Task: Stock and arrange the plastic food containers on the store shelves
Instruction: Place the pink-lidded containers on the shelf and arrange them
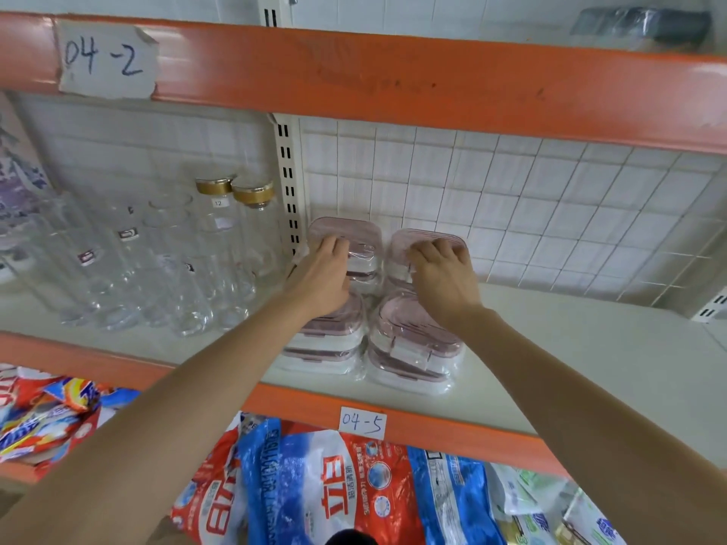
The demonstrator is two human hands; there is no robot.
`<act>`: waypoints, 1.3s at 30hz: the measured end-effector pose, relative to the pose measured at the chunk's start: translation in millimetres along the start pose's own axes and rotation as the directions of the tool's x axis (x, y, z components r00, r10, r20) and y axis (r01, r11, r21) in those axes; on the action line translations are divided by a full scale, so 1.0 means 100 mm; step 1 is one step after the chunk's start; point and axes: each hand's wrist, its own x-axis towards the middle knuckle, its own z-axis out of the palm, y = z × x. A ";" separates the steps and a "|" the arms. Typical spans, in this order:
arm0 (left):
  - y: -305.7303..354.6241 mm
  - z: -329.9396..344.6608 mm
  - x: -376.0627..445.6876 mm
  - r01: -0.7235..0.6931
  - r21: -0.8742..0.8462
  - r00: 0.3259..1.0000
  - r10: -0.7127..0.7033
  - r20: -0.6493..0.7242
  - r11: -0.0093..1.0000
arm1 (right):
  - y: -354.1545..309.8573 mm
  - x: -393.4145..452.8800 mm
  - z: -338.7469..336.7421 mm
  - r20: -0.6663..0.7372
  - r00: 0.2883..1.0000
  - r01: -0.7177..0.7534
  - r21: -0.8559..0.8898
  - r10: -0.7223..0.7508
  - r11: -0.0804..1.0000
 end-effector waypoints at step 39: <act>0.98 -3.53 -1.27 -0.106 0.129 0.982 0.083 0.171 0.986 | -0.27 -0.53 -3.42 0.250 0.921 0.284 0.095 -0.299 0.954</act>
